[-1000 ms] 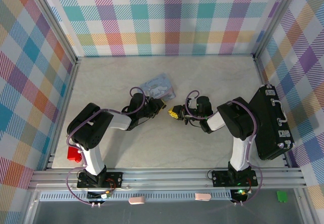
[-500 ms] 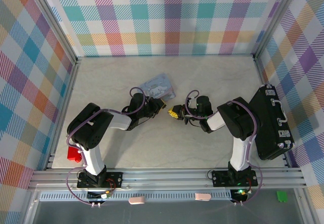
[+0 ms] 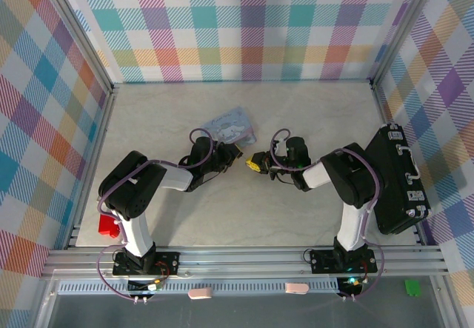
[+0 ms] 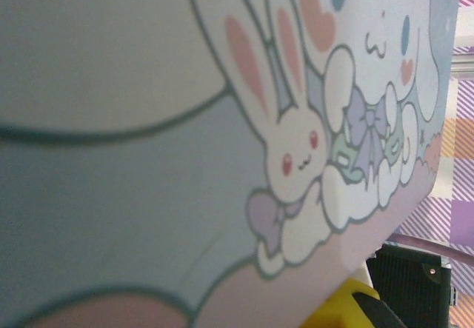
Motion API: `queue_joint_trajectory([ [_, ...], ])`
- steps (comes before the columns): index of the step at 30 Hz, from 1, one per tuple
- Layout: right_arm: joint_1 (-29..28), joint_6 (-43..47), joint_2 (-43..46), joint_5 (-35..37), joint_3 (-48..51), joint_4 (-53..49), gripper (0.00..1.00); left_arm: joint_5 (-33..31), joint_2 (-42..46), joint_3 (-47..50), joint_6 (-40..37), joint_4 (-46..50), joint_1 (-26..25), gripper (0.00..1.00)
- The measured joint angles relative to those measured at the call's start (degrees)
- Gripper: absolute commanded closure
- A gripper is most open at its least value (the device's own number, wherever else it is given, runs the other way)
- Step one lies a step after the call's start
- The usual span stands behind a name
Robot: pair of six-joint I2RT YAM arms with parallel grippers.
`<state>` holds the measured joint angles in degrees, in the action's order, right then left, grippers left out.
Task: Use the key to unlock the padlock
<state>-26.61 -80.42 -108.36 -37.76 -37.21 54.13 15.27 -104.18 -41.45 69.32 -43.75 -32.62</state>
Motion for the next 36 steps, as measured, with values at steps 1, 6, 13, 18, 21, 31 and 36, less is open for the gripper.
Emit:
queue_joint_trajectory([
  [1, 0.0, -0.1, 0.0, 0.0, -0.1, 0.0, 1.00, -0.1, 0.0, 0.0, 0.1, -0.1, 0.0, 0.97],
  [6, 0.3, -3.0, -2.2, -0.9, -0.2, 3.6, 1.00, -0.9, 0.0, 0.0, 0.1, 0.0, 0.0, 1.00],
  [13, 0.7, -9.4, -7.7, -1.8, -0.2, 13.6, 1.00, -2.1, 0.0, 0.1, 0.4, 0.1, 0.0, 1.00],
  [18, 0.9, -11.7, -8.3, -1.7, -0.1, 16.1, 1.00, -2.5, 0.0, 0.1, 0.5, 0.1, 0.0, 1.00],
  [21, 0.9, -11.6, -8.3, -1.5, 0.0, 15.9, 1.00, -2.5, 0.0, 0.1, 0.6, 0.1, 0.0, 1.00],
  [31, 0.7, -9.6, -6.4, 1.1, 4.2, 18.6, 1.00, 1.2, 0.0, -0.4, 1.2, 0.6, 0.0, 1.00],
  [36, 0.7, -9.6, -6.4, 1.4, 4.7, 19.6, 1.00, 1.8, 0.0, -0.5, 1.2, 0.7, 0.1, 1.00],
])
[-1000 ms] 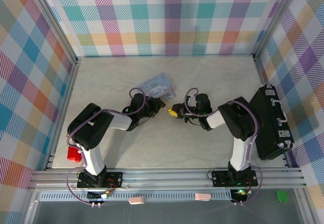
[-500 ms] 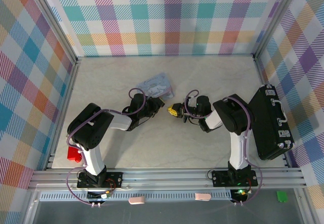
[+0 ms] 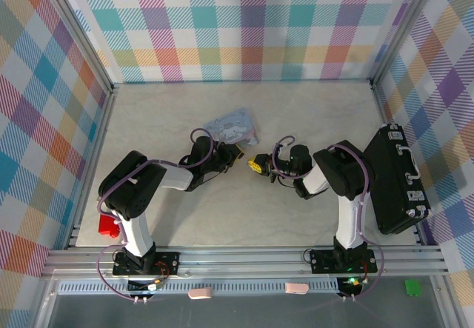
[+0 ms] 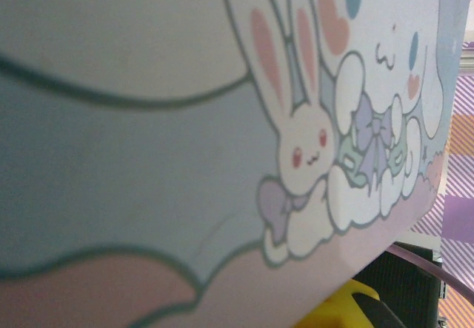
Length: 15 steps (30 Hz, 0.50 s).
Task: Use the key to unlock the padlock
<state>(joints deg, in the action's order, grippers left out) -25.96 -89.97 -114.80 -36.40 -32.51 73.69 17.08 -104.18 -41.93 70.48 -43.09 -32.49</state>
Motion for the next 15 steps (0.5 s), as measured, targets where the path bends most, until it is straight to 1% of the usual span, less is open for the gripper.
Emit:
queue_joint_trajectory([
  [7, -0.5, 0.0, 0.7, 1.4, 1.5, 1.0, 1.00, 0.9, 0.0, 0.0, -0.3, 0.0, 0.0, 1.00],
  [15, -2.2, -0.1, 2.9, 5.2, 3.7, 0.8, 1.00, 2.1, 0.2, -0.3, -1.4, 1.6, 0.0, 1.00],
])
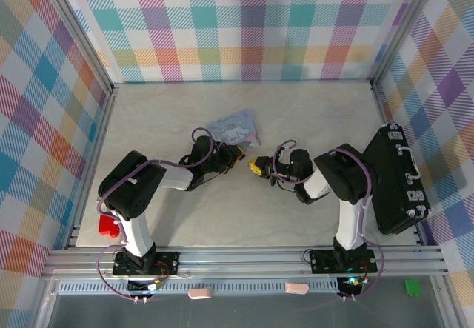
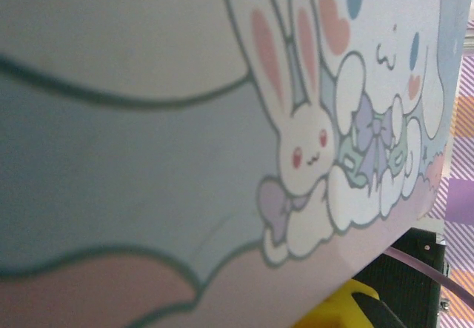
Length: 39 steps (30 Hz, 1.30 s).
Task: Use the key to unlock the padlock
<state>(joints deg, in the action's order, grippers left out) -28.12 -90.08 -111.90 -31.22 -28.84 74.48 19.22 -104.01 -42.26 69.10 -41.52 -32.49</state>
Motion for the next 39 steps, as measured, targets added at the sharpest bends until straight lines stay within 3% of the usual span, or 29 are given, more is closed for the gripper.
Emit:
queue_joint_trajectory([
  [16, -4.7, -4.2, 1.3, 5.6, 0.5, -1.4, 1.00, -1.4, 0.6, 0.0, -1.4, 2.4, 0.1, 1.00],
  [25, -3.2, -5.9, -0.1, 5.1, 2.1, 3.1, 1.00, -0.2, 0.6, 0.0, -1.4, 2.3, 0.0, 1.00],
  [39, -1.1, -5.7, -0.1, 1.3, 1.0, 2.0, 1.00, -0.8, 0.7, 0.0, -1.4, 2.4, -0.5, 1.00],
])
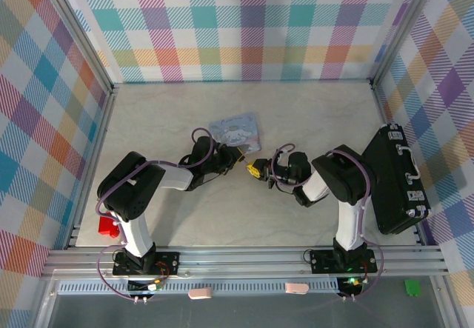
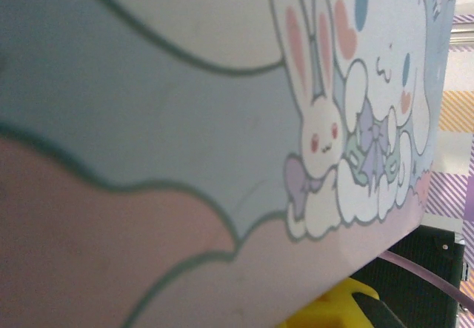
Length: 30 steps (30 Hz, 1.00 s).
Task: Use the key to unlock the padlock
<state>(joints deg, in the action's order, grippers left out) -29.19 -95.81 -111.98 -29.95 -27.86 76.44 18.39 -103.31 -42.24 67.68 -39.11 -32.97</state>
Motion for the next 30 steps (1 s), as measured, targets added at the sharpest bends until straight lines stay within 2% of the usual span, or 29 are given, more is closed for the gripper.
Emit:
queue_joint_trajectory([
  [10, -0.3, 0.4, 0.1, -0.6, -1.1, -2.6, 1.00, -2.2, 0.0, 0.0, 0.1, 0.1, -0.6, 1.00],
  [19, 1.3, 0.2, -3.5, -2.8, -1.4, 0.7, 1.00, -3.9, 0.0, 0.0, 0.5, 0.7, -1.5, 1.00],
  [30, 3.7, 0.0, -4.0, -3.8, -3.1, -0.8, 1.00, -5.9, 0.8, 0.0, 1.0, 1.6, -3.1, 1.00],
])
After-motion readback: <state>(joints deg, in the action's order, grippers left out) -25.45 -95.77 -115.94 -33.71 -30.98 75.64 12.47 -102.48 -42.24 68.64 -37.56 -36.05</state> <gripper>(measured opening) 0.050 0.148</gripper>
